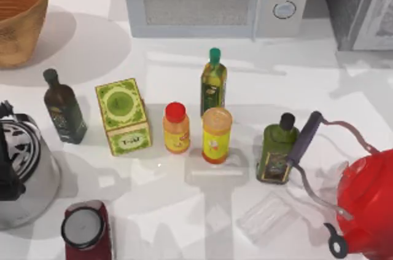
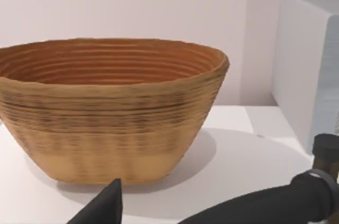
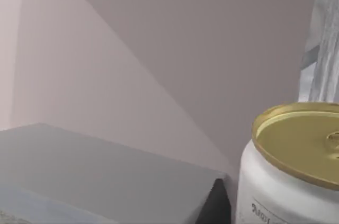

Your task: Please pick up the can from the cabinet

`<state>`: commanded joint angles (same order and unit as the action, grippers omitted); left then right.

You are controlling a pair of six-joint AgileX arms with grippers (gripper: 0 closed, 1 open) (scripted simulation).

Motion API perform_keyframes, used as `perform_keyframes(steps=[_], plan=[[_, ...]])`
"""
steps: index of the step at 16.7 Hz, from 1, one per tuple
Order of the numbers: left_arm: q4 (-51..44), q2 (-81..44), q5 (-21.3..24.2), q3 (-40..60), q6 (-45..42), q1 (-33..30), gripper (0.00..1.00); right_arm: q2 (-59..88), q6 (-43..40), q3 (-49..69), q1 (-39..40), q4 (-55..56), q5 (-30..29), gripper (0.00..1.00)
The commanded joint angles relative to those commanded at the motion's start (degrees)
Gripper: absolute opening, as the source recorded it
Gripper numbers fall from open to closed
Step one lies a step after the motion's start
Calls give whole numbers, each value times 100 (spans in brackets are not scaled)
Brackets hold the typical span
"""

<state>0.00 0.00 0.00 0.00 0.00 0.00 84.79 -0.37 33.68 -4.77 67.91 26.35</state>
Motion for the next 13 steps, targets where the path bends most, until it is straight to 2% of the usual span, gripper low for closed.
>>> perform_keyframes(steps=[13], plan=[[0, 0, 0, 0, 0, 0, 100, 2798, 115, 606, -163, 1606, 1374, 0]])
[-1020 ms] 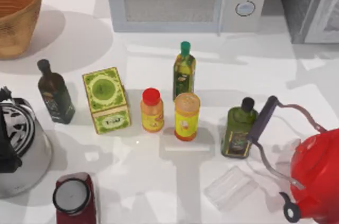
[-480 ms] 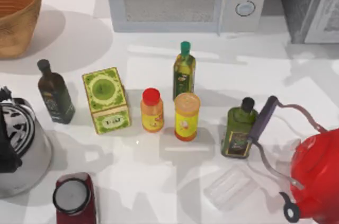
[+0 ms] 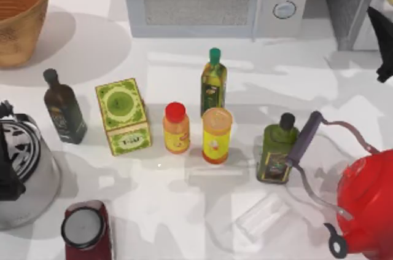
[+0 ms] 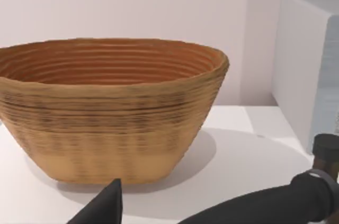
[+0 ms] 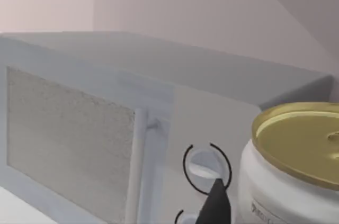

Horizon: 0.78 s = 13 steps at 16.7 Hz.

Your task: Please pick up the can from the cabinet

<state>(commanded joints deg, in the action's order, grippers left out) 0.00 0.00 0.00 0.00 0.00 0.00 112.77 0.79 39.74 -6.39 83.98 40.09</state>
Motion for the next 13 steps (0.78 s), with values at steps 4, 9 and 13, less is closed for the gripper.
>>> perform_keyframes(steps=[4, 9, 13], plan=[[0, 0, 0, 0, 0, 0, 100, 867, 18, 148, -78, 425, 437, 0], [0, 0, 0, 0, 0, 0, 100, 1789, 38, 195, -182, 714, 972, 0], [0, 0, 0, 0, 0, 0, 100, 1941, 41, 194, -198, 749, 1068, 0]])
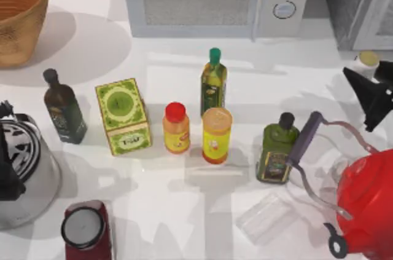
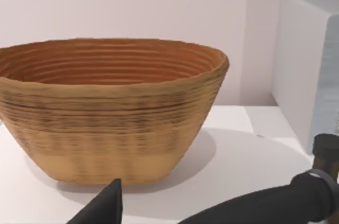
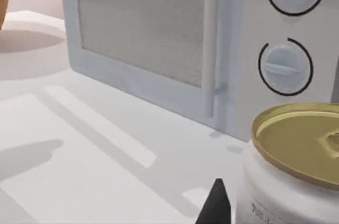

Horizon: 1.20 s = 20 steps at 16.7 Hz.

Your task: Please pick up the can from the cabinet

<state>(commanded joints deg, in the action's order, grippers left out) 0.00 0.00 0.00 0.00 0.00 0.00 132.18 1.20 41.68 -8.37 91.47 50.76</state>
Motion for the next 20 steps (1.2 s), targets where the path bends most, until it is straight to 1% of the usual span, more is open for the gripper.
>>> perform_keyframes(steps=[6, 13, 18, 20], plan=[[0, 0, 0, 0, 0, 0, 100, 3, 8, 72, 32, 6, -7, 0], [0, 0, 0, 0, 0, 0, 100, 237, -2, 416, 284, -129, -299, 0], [0, 0, 0, 0, 0, 0, 100, 248, -12, 411, 317, -176, -320, 0], [0, 0, 0, 0, 0, 0, 100, 248, -12, 411, 317, -176, -320, 15]])
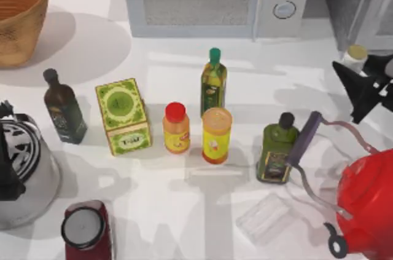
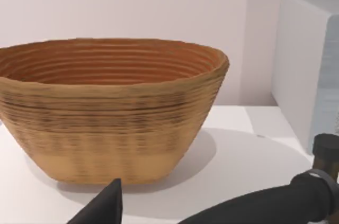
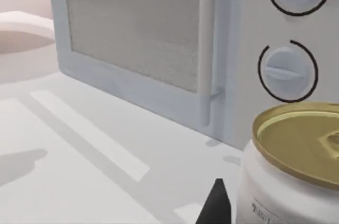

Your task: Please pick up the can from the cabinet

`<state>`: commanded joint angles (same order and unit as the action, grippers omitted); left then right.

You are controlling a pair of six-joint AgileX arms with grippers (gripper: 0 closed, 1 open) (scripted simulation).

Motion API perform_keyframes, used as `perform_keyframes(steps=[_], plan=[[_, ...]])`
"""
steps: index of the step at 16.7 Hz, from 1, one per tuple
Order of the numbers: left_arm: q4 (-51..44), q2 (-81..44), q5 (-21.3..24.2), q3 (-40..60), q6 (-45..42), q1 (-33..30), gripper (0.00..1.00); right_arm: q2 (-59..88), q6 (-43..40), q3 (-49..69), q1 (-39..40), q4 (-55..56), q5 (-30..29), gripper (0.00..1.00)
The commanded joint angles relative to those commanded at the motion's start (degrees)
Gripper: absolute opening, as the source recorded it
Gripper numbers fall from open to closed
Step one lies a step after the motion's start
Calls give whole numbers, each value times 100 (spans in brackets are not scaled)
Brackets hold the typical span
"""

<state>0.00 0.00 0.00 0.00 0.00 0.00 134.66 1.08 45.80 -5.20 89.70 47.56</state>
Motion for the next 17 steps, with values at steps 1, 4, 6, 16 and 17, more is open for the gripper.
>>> perform_keyframes(steps=[1, 4, 6, 16, 17], plan=[[0, 0, 0, 0, 0, 0, 100, 0, 0, 0, 0, 0, 0, 23], [0, 0, 0, 0, 0, 0, 100, 0, 0, 0, 0, 0, 0, 45], [0, 0, 0, 0, 0, 0, 100, 0, 0, 0, 0, 0, 0, 60], [0, 0, 0, 0, 0, 0, 100, 0, 0, 0, 0, 0, 0, 100], [0, 0, 0, 0, 0, 0, 100, 0, 0, 0, 0, 0, 0, 100]])
